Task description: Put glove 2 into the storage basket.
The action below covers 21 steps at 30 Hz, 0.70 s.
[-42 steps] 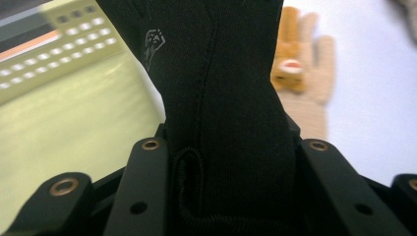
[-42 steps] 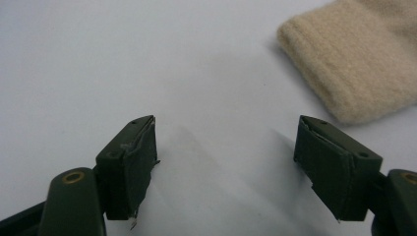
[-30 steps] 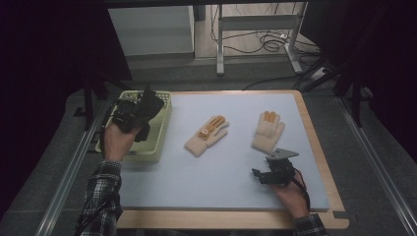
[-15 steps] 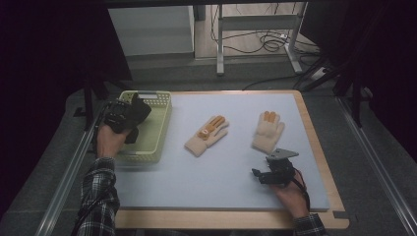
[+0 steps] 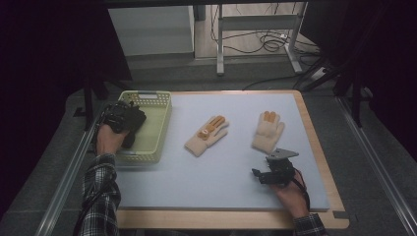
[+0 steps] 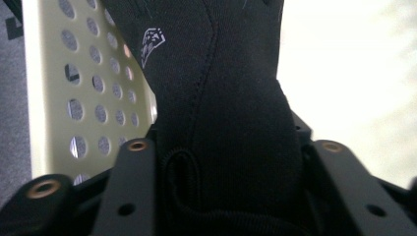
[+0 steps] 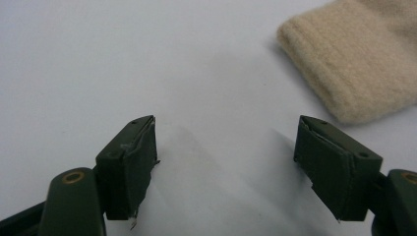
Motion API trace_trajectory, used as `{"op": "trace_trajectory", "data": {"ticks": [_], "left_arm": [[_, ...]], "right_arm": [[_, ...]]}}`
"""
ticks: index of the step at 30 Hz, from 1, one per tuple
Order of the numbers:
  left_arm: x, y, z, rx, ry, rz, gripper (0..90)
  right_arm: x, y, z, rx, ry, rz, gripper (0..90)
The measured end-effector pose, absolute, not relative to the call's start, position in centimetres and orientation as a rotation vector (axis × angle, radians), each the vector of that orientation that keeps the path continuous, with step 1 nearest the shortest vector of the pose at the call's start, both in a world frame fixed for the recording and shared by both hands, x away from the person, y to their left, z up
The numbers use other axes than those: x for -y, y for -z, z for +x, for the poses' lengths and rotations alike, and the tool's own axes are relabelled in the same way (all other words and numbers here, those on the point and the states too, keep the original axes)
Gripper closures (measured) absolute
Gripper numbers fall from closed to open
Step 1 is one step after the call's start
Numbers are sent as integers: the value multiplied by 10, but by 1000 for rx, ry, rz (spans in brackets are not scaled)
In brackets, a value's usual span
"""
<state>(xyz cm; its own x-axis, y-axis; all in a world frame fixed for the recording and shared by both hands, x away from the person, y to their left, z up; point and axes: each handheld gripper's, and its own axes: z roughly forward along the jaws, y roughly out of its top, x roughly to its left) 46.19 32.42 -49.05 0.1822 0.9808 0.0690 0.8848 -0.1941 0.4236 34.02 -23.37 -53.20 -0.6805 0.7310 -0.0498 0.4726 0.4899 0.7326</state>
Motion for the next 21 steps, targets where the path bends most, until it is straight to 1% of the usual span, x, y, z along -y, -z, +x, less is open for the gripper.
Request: {"op": "trace_trajectory", "data": {"ticks": [1, 5, 6, 7, 11, 15, 19, 21], "left_arm": [[-324, 491, 462, -1782, -477, 2178, 439], [-322, 491, 461, -1788, -475, 2193, 260], [-322, 491, 461, -1788, -468, 2187, 232], [-322, 490, 461, -1795, -475, 2180, 183], [-324, 486, 457, -1786, -475, 2155, 73], [-325, 481, 454, -1763, -457, 2154, 36], [-326, 475, 450, -1727, -452, 2098, 31], [-327, 472, 447, -1697, -452, 2066, 43]], "right_arm": [[234, 532, 340, -2384, -1011, 1008, 238], [234, 532, 340, -2384, -1010, 1007, 238], [234, 532, 340, -2384, -1010, 1007, 238], [234, 532, 340, -2384, -1010, 1007, 238], [234, 532, 340, -2384, -1010, 1007, 238], [234, 532, 340, -2384, -1009, 1007, 238], [234, 532, 340, -2384, -1009, 1006, 238], [234, 532, 340, -2384, -1009, 1006, 238]]}}
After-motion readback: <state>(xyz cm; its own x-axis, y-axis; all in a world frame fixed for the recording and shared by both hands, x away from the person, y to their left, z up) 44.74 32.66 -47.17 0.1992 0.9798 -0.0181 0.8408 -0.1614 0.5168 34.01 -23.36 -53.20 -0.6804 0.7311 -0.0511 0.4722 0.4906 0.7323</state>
